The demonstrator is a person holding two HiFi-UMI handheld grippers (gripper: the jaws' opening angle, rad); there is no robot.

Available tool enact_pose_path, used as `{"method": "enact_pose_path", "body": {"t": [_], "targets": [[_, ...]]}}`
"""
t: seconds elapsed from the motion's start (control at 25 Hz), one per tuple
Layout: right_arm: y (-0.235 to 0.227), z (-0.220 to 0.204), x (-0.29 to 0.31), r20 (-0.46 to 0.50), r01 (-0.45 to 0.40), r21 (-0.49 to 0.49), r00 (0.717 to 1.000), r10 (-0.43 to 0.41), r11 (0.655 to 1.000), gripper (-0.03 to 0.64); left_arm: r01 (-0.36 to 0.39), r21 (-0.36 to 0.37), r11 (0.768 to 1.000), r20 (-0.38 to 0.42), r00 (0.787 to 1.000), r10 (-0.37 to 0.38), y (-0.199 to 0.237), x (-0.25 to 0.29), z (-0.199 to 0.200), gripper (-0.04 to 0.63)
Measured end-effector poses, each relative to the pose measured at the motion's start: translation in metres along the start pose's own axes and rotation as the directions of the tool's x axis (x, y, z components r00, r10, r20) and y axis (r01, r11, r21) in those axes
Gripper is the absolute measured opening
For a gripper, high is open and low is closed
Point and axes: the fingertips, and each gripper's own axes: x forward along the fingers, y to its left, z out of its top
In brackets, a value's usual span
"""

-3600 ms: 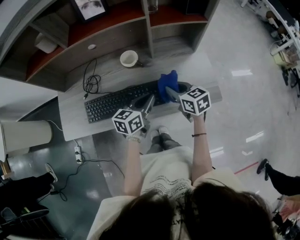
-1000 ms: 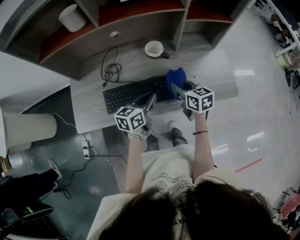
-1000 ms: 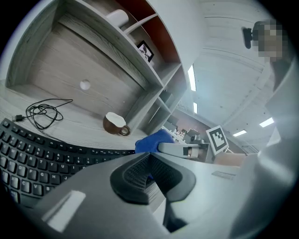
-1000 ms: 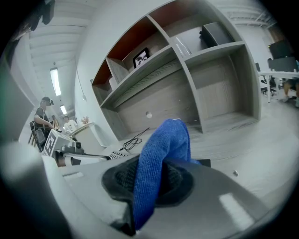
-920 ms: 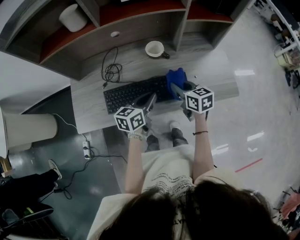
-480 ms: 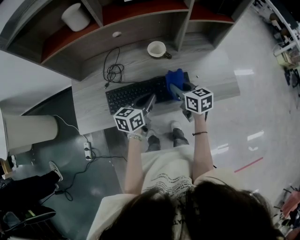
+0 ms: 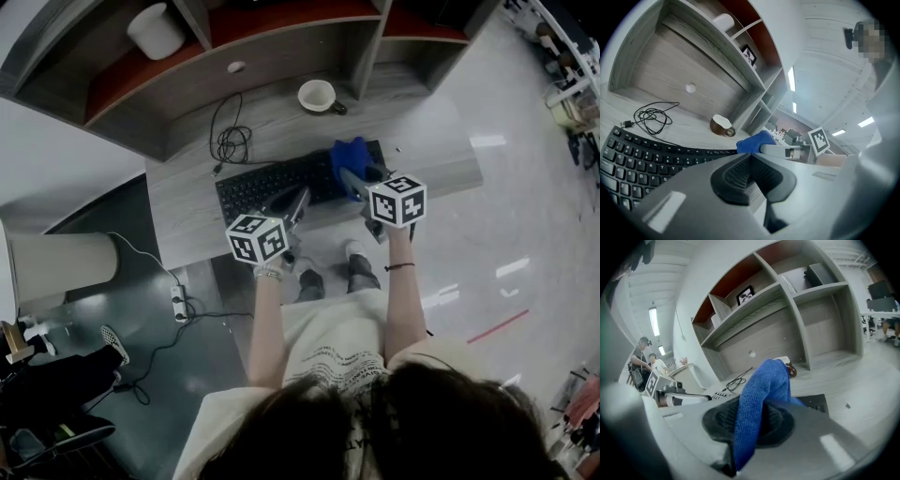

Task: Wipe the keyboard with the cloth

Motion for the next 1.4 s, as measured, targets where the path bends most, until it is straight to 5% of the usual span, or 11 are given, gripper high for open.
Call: {"method": "enact_pose_path", "body": {"t": [1.4], "targets": [[0.068,-0.012,0.043,0.001,-0.030,-0.028,1.000,0.030,0.999,0.058,-0.021,0.017,1.000,0.020,1.000,0.021,0.040,-0.065,0.002,0.005]]}}
